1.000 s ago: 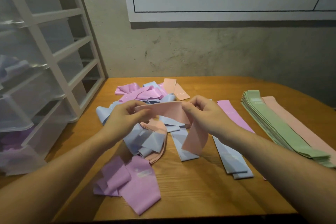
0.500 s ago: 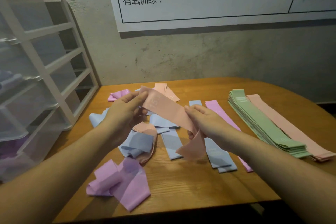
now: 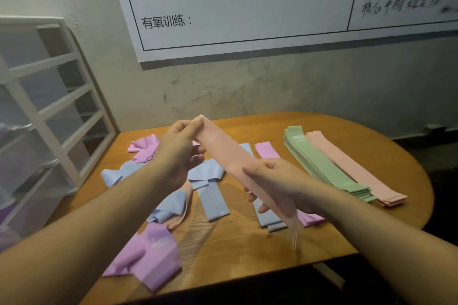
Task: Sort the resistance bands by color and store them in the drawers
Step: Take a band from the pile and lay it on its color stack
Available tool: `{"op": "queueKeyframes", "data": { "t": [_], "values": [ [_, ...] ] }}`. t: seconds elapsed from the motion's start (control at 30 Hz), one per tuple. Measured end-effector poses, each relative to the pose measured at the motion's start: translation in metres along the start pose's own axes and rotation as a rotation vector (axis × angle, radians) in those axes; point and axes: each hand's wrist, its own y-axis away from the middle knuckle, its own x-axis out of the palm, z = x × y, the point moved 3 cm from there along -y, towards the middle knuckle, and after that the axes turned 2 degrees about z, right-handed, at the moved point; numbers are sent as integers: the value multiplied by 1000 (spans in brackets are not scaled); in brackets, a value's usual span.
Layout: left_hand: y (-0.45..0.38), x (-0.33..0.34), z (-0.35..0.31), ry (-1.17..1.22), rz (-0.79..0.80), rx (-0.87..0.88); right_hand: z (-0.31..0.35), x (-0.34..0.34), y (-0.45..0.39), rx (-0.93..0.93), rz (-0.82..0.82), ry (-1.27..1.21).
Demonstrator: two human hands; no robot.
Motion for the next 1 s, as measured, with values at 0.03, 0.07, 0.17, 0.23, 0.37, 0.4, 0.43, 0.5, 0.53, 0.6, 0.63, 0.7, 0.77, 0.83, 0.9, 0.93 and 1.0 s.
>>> {"op": "queueKeyframes", "data": {
  "t": [0.03, 0.07, 0.17, 0.23, 0.37, 0.4, 0.43, 0.5, 0.53, 0.6, 0.63, 0.7, 0.77, 0.83, 0.9, 0.93, 1.0],
  "values": [
    [0, 4, 1, 2, -3, -10, 0, -3, 4, 12, -5, 19],
    [-1, 9, 3, 12, 4, -26, -1, -7, 9, 21, -9, 32],
    [-1, 26, 11, 60, 34, -100, -5, -18, 19, 52, -9, -11],
    [-1, 38, 16, 118, 57, -157, -9, -26, 25, 83, -16, -51],
    [-2, 65, 24, 205, 118, -272, -17, -42, 37, 107, -34, -84],
    [-3, 72, 26, 217, 130, -280, -18, -47, 40, 110, -42, -97],
    [-4, 78, 28, 221, 137, -275, -19, -52, 43, 113, -50, -108],
    [-8, 91, 30, 235, 145, -243, -20, -64, 49, 106, -64, -120],
    [-9, 97, 30, 257, 148, -224, -21, -70, 52, 99, -72, -106],
    [-14, 110, 32, 296, 156, -194, -23, -84, 59, 104, -89, -63],
    [-16, 117, 33, 297, 161, -181, -25, -90, 62, 112, -99, -56],
    [-23, 132, 37, 283, 168, -155, -30, -106, 65, 124, -139, -62],
    [-32, 149, 40, 271, 172, -133, -35, -123, 66, 103, -205, 0],
    [-39, 168, 43, 261, 183, -122, -40, -141, 67, 64, -274, 96],
    [-46, 188, 45, 240, 196, -119, -44, -159, 68, 51, -338, 153],
    [-50, 199, 47, 227, 201, -114, -46, -167, 69, 48, -361, 174],
    [-60, 218, 50, 193, 202, -88, -51, -184, 69, 41, -406, 213]
  ]
}}
